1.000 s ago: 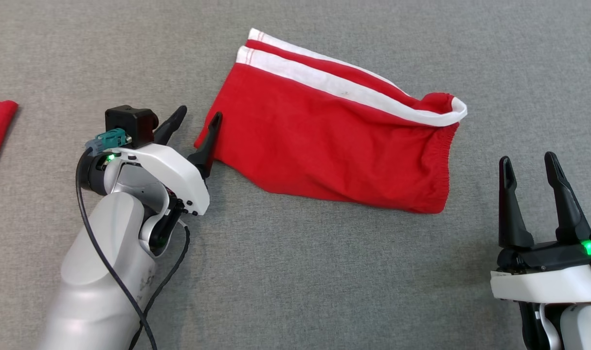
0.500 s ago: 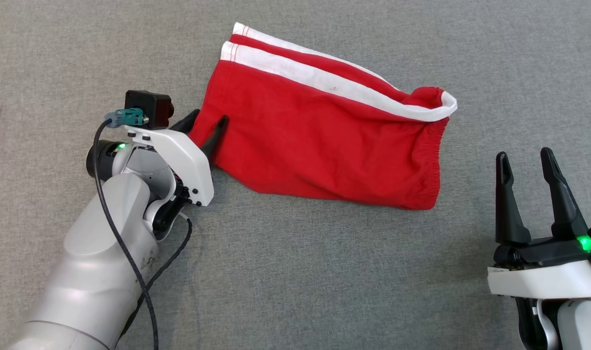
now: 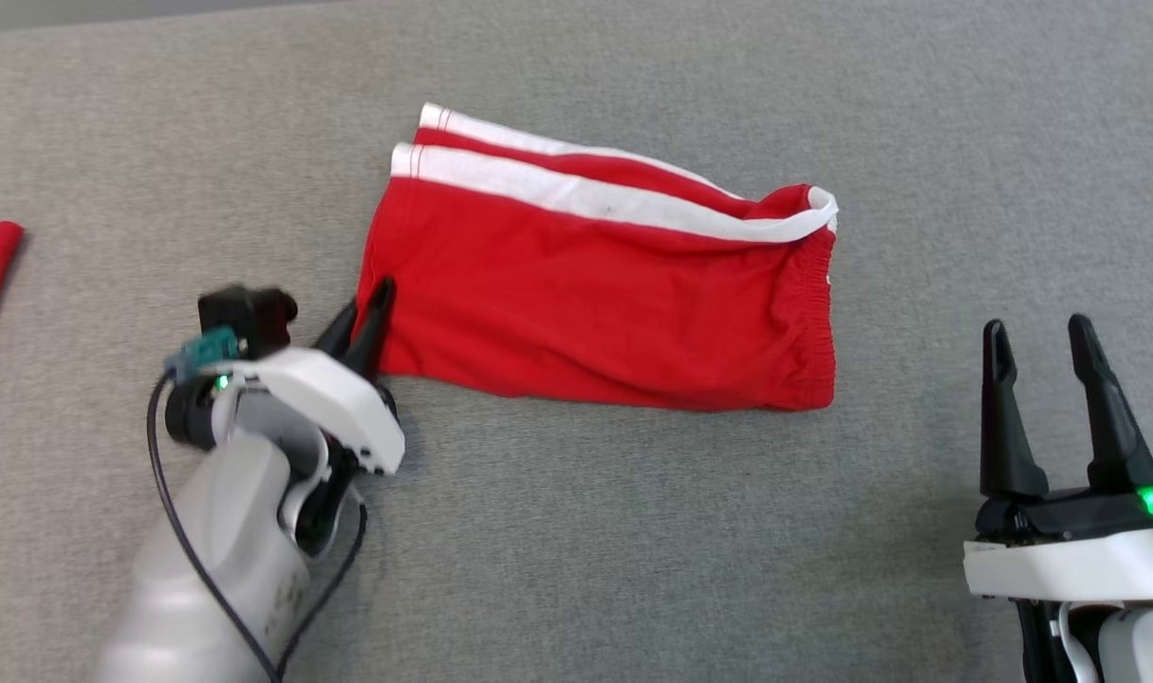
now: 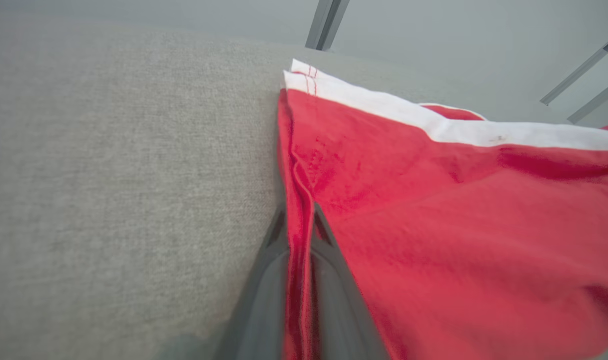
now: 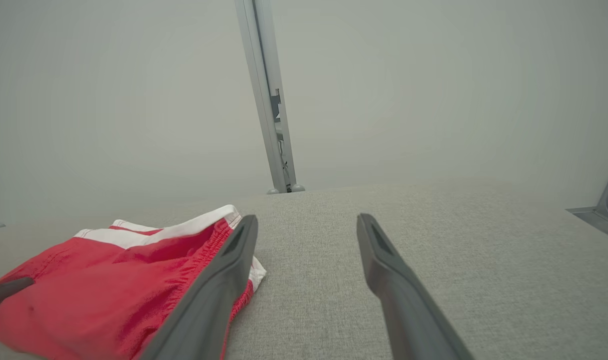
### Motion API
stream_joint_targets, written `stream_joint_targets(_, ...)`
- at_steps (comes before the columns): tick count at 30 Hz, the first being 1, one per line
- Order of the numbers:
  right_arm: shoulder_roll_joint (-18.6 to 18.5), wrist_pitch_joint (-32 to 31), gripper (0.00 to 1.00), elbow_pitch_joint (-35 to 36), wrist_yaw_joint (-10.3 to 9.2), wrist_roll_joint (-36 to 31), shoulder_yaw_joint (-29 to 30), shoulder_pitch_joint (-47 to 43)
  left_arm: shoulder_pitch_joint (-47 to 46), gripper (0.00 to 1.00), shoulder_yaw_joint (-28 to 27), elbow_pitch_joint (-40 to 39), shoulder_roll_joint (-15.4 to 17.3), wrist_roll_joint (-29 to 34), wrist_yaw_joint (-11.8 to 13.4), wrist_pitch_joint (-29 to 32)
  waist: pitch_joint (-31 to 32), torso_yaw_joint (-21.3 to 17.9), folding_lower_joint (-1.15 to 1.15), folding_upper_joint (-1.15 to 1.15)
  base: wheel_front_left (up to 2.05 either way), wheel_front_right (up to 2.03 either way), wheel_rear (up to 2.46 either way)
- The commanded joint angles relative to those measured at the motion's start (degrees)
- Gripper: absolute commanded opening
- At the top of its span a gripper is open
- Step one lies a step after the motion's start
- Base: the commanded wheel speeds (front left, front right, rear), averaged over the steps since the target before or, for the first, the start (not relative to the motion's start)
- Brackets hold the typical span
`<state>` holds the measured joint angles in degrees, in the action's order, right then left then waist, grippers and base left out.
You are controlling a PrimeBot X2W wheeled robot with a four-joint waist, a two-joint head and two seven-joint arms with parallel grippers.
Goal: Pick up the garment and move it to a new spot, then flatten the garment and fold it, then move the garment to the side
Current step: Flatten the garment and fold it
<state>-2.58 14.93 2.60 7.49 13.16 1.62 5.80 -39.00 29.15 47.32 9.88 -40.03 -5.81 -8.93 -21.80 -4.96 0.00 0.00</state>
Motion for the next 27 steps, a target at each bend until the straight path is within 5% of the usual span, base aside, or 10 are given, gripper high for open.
stream_joint_targets(1,-0.27,0.28,1.0,-0.29,0.01,-0.39,0.26,-0.73,4.34,0.0,-0.52,-0.8,0.54,-0.9,1.08,-1.25,1.0,1.15,0.0,0.0,0.0,0.0,0.0)
stream_joint_targets(12,-0.63,0.27,1.0,-0.78,0.01,-1.47,0.58,-2.67,20.15,0.0,-0.66,-17.33,-0.74,-3.17,6.06,-2.86,2.89,4.9,0.0,0.0,0.0,0.0,0.0)
stream_joint_targets(13,-0.76,0.27,1.0,-0.84,0.01,-1.42,0.55,-2.62,20.69,0.14,-0.77,-18.34,-0.87,-3.37,6.37,-2.87,2.91,4.99,0.0,0.0,0.0,0.0,0.0)
stream_joint_targets(14,-0.82,0.27,1.0,-1.08,0.01,-1.35,0.39,-2.59,20.98,0.78,-0.89,-19.23,-0.81,-3.21,6.87,-3.11,2.95,5.03,0.0,0.0,0.0,0.0,0.0)
stream_joint_targets(15,-0.82,0.27,1.0,-1.08,0.01,-1.35,0.39,-2.59,20.98,0.78,-0.89,-19.23,-0.81,-3.21,6.87,-3.11,2.95,5.03,0.0,0.0,0.0,0.0,0.0)
stream_joint_targets(16,-0.85,0.27,1.0,-1.35,0.01,-1.24,0.31,-2.51,21.15,1.0,-1.09,-20.28,-0.56,-2.68,7.07,-3.64,3.01,5.04,0.0,0.0,0.0,0.0,0.0)
stream_joint_targets(21,-1.64,0.27,1.0,-2.85,0.01,-2.25,-0.43,-2.23,20.79,1.0,-4.68,-26.65,1.12,2.6,10.31,-6.02,4.02,5.06,0.0,0.0,0.0,0.0,0.0)
stream_joint_targets(27,-1.85,0.27,1.0,-3.73,0.01,-3.06,-0.51,-2.5,25.51,1.0,-16.09,-41.59,0.96,13.88,13.64,-6.1,6.3,5.23,0.0,0.0,0.0,0.0,0.0)
